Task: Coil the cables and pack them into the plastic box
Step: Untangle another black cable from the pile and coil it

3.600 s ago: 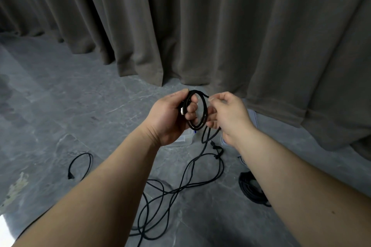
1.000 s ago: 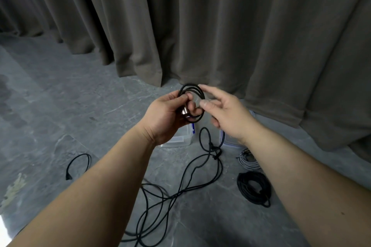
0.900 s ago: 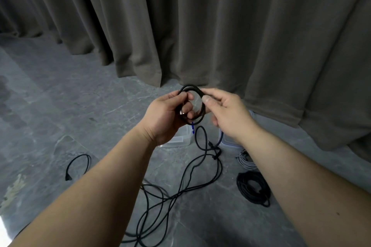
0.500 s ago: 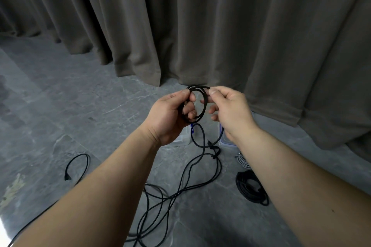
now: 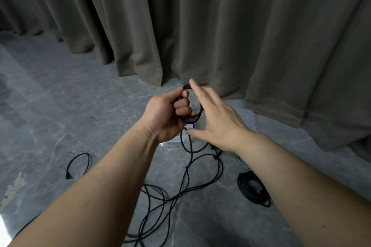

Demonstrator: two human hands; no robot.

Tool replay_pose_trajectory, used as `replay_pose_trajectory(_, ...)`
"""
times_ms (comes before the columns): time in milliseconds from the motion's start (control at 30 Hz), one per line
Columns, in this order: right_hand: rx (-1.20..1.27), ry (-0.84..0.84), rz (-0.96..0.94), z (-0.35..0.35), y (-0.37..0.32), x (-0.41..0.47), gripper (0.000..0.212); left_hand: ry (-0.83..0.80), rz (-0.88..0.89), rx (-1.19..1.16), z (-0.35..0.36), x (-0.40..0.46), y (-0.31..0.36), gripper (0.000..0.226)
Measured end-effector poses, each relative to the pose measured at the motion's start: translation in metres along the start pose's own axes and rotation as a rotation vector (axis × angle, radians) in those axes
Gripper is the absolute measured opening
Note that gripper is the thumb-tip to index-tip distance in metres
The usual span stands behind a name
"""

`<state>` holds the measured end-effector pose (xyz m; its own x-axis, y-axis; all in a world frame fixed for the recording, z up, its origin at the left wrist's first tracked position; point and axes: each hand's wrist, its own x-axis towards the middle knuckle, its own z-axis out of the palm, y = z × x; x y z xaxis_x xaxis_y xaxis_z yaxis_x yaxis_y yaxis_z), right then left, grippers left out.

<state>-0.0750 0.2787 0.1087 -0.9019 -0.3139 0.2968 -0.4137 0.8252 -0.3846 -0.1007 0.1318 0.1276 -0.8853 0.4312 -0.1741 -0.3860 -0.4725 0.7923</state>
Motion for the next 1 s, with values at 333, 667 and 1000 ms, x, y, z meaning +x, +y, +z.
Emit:
replay_pose_trajectory(333,0.344,0.197,0.128,0.002,0.004,0.003,0.095,-0.061,0.053,0.159,0.005,0.000,-0.004,0.033)
replay_pose_trajectory(667,0.775,0.118,0.269,0.012,0.013,0.007,0.085,0.000,0.115,-0.038,0.008,0.003,-0.001,0.035)
replay_pose_trajectory(1000,1.226,-0.035,0.681,0.006,0.020,0.000,0.022,0.133,0.208,-0.387,-0.022,0.010,0.015,0.039)
